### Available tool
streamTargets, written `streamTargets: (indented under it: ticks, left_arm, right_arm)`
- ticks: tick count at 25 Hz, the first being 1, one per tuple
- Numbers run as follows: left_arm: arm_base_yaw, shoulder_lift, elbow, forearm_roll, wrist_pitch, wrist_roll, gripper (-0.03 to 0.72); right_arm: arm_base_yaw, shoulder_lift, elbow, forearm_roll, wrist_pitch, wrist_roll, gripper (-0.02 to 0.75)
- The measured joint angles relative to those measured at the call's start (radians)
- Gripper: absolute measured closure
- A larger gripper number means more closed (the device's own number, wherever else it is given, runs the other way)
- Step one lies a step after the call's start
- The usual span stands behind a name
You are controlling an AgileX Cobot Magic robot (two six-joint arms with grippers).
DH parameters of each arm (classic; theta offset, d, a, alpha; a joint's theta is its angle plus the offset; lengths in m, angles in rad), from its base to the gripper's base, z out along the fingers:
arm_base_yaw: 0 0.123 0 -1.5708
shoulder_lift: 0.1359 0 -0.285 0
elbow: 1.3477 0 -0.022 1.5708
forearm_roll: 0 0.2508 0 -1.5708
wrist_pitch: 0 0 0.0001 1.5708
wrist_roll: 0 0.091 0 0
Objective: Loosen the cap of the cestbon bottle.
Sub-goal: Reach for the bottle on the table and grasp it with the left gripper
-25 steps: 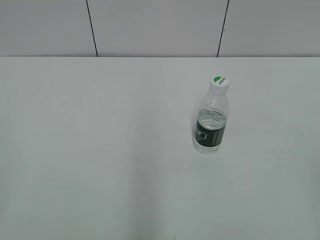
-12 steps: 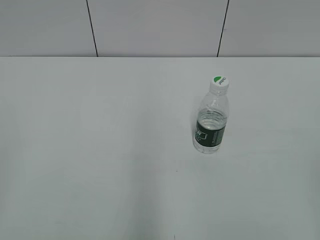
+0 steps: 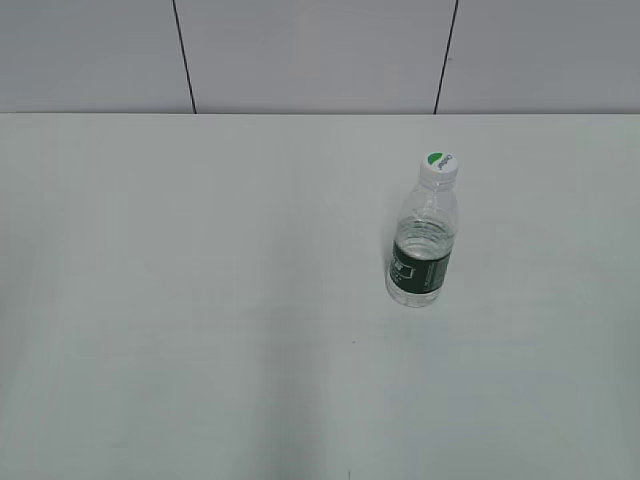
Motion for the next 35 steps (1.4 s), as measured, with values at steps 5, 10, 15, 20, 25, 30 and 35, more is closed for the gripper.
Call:
streamTargets:
  ticks: [5, 10, 15, 20, 25, 30, 35]
  left_arm:
    - [0.000, 0.249, 0.001, 0.001, -0.252, 0.000, 0.232]
    - [-0.019, 0.449, 0.001, 0.000, -0.440, 0.000, 0.232]
    - [-0.098, 0.615, 0.001, 0.000, -0.558, 0.000, 0.232]
    - [-0.172, 0.793, 0.002, 0.000, -0.710, 0.000, 0.233]
    - [-0.207, 1.012, 0.002, 0.015, -0.890, 0.000, 0.233]
    - [-0.210, 1.239, 0.002, 0.103, -1.106, 0.000, 0.233]
    - [-0.222, 1.377, 0.000, 0.261, -1.312, -0.036, 0.232]
  right_arm:
    - [0.000, 0.000, 0.000, 0.000, 0.000, 0.000, 0.259]
    - [0.000, 0.000, 0.000, 0.000, 0.000, 0.000, 0.259]
    - [0.000, 0.000, 0.000, 0.000, 0.000, 0.000, 0.259]
    - [0.000, 0.000, 0.000, 0.000, 0.000, 0.000, 0.259]
    - [0.000, 0.000, 0.000, 0.003, 0.000, 0.000, 0.259]
    - [0.000, 0.000, 0.000, 0.025, 0.000, 0.000, 0.259]
    - [0.000, 0.000, 0.000, 0.054, 0.000, 0.000, 0.259]
